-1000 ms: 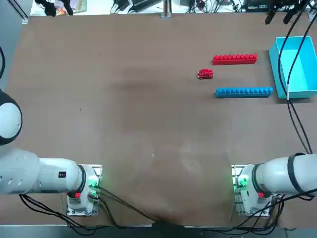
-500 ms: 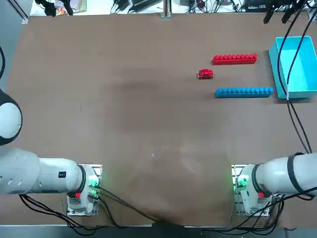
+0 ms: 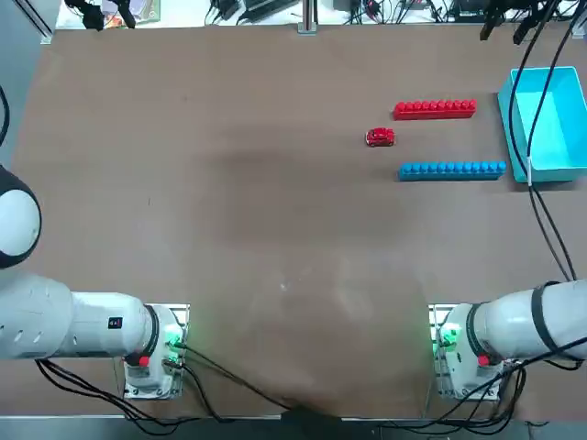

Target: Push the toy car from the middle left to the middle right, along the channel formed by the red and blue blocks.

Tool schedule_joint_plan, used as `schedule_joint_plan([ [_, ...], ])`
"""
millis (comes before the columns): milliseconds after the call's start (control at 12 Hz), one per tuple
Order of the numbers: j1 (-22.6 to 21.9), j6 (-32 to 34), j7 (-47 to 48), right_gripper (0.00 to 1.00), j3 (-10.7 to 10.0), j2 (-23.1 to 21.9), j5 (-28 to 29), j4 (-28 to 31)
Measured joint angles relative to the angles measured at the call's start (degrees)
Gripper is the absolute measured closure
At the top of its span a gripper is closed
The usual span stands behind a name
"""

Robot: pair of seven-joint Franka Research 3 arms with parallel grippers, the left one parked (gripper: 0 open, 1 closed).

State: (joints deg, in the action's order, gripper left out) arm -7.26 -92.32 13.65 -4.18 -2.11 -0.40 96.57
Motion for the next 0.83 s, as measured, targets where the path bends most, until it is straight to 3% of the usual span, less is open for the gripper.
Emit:
schedule_joint_plan([
  [500,-2.25,-2.62,14.03,0.0,0.14,3.47,0.02,0.18],
  [833,-4.43,-7.8,23.9,0.0,0.21,5.11,0.03,2.75],
])
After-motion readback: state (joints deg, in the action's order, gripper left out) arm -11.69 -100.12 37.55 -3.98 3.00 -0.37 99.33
